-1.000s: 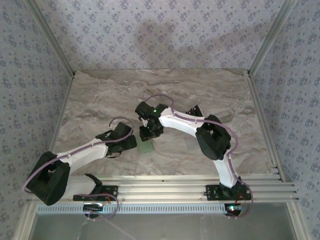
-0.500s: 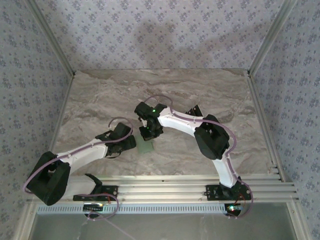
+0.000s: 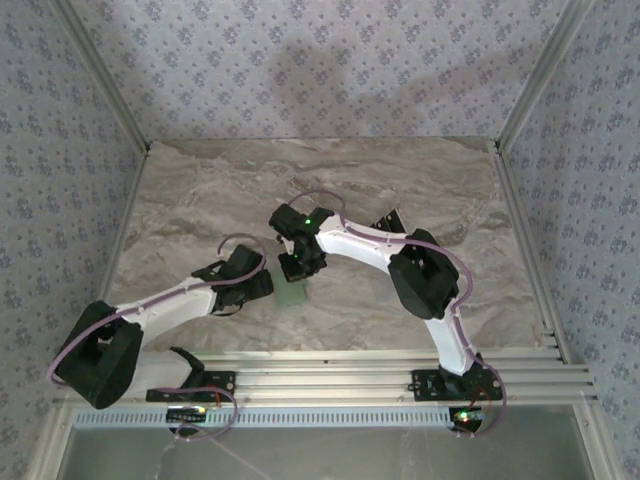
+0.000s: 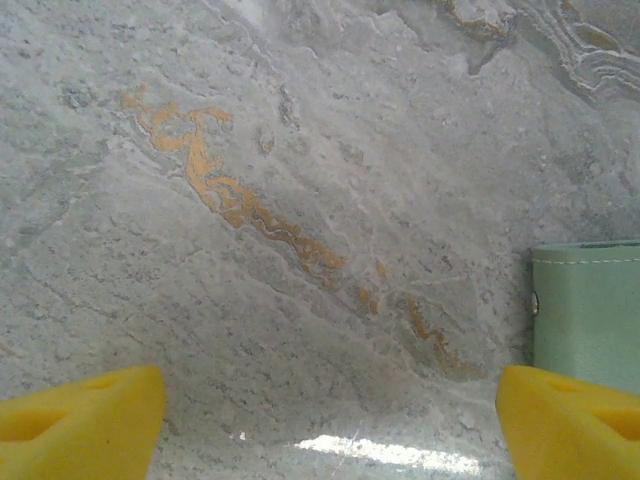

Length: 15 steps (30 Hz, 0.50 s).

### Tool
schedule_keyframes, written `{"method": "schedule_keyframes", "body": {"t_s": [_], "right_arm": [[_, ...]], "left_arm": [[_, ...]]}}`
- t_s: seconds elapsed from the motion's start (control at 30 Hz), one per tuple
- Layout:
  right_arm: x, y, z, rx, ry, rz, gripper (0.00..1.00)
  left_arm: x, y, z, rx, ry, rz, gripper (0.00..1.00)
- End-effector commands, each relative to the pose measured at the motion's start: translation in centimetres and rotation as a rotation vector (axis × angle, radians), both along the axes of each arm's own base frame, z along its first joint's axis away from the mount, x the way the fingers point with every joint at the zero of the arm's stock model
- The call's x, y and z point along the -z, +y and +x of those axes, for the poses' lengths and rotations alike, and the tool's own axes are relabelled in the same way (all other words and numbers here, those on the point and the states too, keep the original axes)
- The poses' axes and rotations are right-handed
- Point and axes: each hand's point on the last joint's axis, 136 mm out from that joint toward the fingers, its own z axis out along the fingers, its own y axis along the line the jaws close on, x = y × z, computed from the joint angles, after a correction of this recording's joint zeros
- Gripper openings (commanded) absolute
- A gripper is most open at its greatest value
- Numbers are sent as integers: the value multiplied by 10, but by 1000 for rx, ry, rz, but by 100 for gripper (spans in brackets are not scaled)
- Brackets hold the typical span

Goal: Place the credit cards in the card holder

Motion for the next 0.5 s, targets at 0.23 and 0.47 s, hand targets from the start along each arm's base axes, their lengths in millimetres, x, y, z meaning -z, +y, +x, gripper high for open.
{"method": "schedule_keyframes", "body": {"t_s": [0.23, 0.47], "right_arm": [[-3, 15, -4, -13, 29, 52, 0], [2, 17, -5, -12, 43, 56, 0]], "left_arm": [[3, -9, 6, 19, 3, -26, 86], [8, -12, 6, 25, 18, -28, 86]]}}
